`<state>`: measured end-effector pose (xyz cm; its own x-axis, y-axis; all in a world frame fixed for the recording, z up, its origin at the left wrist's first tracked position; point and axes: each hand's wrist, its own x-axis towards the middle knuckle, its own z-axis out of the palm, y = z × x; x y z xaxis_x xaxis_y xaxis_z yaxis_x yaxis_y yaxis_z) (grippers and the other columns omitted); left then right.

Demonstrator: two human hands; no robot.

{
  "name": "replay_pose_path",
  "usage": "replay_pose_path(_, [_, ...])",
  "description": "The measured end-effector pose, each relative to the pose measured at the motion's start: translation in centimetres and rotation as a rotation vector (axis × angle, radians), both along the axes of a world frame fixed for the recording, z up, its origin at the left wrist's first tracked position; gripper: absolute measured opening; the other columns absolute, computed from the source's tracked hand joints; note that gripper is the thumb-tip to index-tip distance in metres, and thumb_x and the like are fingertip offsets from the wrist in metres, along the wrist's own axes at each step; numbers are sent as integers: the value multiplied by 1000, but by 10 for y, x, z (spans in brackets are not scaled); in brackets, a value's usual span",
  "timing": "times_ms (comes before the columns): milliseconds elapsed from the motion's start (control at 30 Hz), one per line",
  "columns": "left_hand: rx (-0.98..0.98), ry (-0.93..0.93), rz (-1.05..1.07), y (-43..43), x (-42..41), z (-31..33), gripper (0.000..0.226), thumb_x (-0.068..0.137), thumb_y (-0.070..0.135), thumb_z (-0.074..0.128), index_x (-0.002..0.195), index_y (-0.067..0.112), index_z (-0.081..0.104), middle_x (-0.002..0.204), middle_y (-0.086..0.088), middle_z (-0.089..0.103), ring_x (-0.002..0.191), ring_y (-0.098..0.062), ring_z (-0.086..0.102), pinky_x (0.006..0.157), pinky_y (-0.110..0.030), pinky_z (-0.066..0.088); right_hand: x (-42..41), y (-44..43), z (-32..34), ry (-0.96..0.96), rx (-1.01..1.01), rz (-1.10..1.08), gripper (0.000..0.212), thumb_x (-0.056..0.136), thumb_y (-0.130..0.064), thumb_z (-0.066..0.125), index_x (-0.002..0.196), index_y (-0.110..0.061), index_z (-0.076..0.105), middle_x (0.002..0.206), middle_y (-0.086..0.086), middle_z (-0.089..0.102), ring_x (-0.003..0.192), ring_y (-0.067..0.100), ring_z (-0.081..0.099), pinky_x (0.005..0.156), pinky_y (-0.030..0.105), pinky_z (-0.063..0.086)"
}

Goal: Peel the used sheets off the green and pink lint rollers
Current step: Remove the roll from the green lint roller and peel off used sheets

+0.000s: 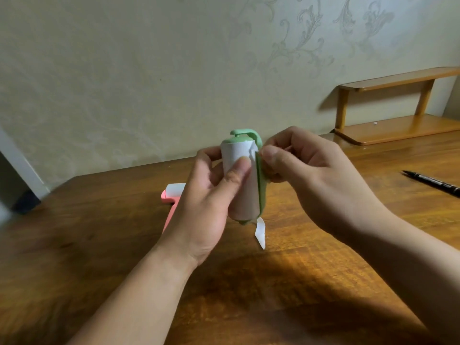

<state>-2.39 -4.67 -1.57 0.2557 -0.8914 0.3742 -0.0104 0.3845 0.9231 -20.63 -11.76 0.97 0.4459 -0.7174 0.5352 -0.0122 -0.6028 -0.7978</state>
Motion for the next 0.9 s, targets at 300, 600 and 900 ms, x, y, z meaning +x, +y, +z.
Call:
replay_pose_path(300, [-95,-148,59,-5,0,-1,58,92,63,82,142,41,61,142,4,75,140,-21,68,111,-42,55,-1,-5,3,-68,186,101,14,102,-30,72,102,-17,78,106,9,80,105,29,76,99,54,63])
replay_pose_path(600, [-38,28,103,-8,2,-8,52,106,53,62,143,20,74,142,-7,78,140,-26,69,125,-56,46,3,-9,-3,-70,234,107,15,104,-24,69,94,-17,77,89,1,79,81,11,73,77,23,60])
replay_pose_path(900, [-48,65,133,-11,-7,-11,48,93,67,80,126,33,75,134,-7,80,128,-23,75,105,-44,59,4,-7,-3,-56,226,103,16,105,-23,70,98,-11,78,98,13,81,91,25,77,83,32,64])
